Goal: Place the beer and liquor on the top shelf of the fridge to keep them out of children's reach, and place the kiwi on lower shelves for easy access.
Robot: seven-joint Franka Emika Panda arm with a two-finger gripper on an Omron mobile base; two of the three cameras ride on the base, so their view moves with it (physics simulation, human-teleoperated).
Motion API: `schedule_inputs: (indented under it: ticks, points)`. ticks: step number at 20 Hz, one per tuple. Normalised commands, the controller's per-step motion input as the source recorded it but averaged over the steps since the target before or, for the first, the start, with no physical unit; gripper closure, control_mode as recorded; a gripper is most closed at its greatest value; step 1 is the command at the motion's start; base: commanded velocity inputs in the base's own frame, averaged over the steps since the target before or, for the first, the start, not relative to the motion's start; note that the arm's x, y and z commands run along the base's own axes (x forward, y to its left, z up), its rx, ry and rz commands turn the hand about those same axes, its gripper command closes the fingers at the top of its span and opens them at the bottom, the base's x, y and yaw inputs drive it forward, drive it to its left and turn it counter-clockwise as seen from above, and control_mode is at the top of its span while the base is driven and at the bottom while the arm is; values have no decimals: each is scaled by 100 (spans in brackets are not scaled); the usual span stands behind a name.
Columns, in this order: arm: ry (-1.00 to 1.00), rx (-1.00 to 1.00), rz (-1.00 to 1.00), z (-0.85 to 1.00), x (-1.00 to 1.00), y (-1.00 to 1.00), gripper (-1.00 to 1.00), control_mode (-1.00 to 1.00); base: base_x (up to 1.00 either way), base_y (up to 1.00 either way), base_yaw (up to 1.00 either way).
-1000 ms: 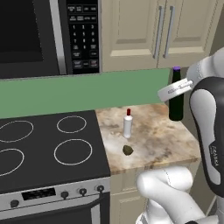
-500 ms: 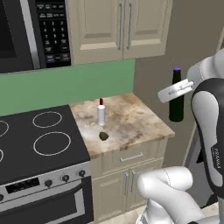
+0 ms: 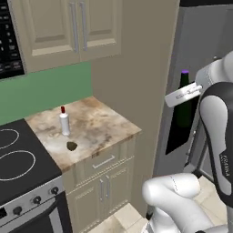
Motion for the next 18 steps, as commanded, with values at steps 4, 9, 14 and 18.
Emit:
schedule_inputs:
  ticks: [4, 9, 14, 18]
  points:
    - [0, 0, 0, 0, 0, 0, 100, 100, 0, -42, -15]
    - [0, 0, 0, 0, 0, 0, 100, 100, 0, -77, 0]
    - [0, 0, 0, 0, 0, 0, 100, 100, 5, -92, 0]
    - [0, 0, 0, 0, 0, 0, 100, 100, 7, -80, 0]
